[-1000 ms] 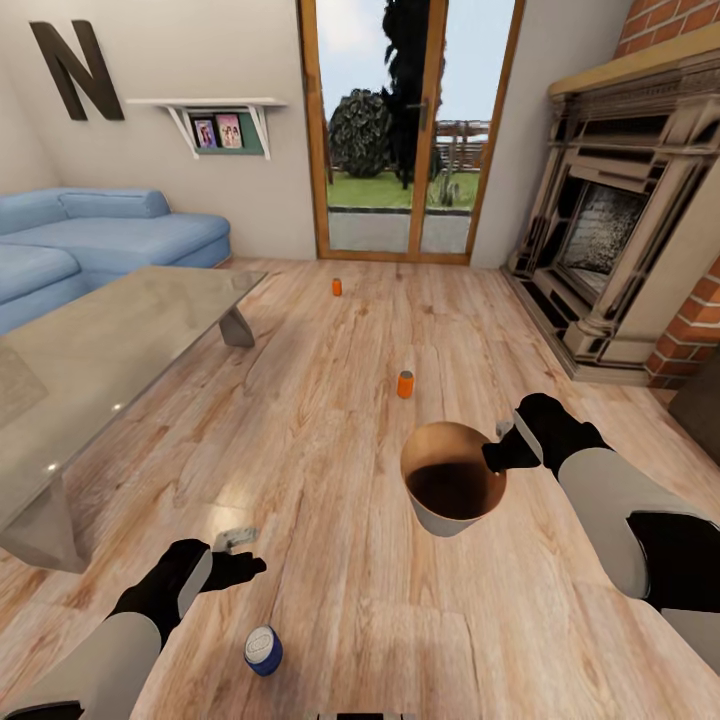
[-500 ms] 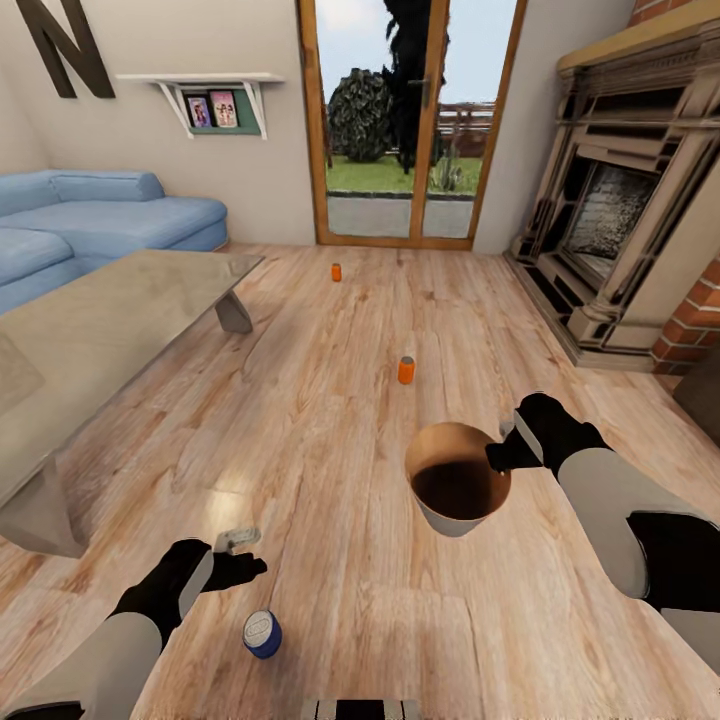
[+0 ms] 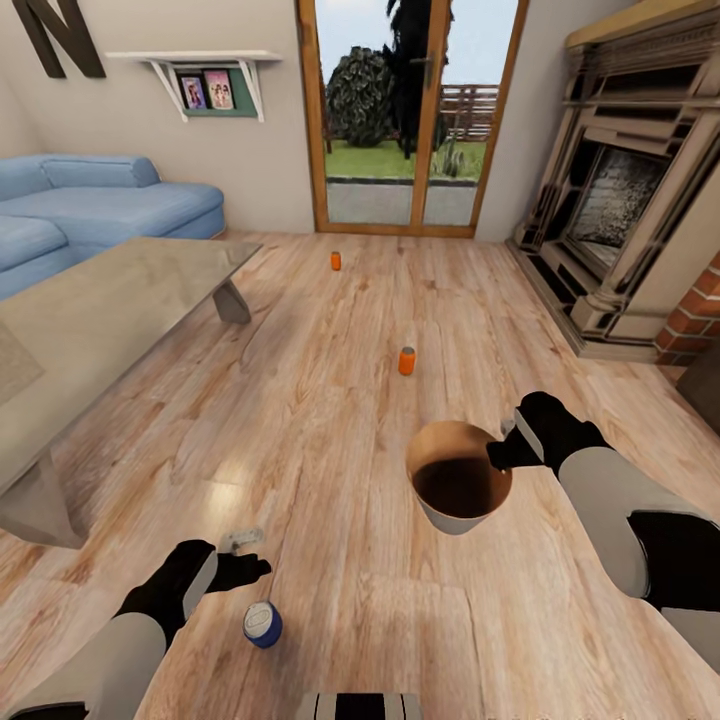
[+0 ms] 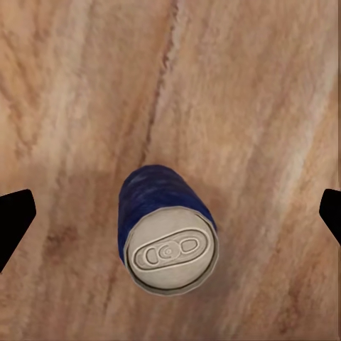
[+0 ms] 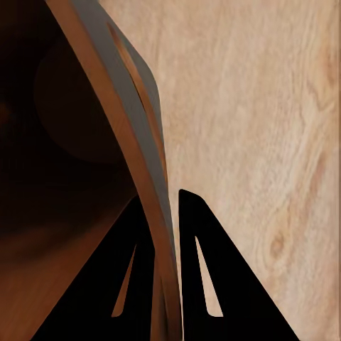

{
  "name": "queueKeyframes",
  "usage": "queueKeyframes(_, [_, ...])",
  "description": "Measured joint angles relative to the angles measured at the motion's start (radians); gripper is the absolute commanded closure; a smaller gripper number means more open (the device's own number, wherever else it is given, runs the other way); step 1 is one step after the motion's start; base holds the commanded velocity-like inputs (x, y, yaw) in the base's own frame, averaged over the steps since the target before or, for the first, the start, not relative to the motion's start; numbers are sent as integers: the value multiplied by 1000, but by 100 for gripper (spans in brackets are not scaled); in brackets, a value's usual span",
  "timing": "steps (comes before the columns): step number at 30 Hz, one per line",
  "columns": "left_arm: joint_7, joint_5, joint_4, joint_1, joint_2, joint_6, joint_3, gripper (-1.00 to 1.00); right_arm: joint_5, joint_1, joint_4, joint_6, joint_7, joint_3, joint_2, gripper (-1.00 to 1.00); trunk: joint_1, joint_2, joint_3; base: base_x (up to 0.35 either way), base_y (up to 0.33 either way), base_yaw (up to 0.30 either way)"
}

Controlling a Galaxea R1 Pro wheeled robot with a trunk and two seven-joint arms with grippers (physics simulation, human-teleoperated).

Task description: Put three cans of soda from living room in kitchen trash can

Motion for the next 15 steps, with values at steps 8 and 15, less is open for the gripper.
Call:
queueKeyframes(8, [0, 0, 0, 0, -6, 0, -24, -100, -2, -58, 24, 0, -5, -2, -2, 100, 0, 0, -12, 0, 0, 0])
queueKeyframes(15, [0, 0, 0, 0, -6, 0, -27, -100, -1, -105, 68, 0, -28, 0, 1, 100, 0, 0, -23, 0, 0, 0])
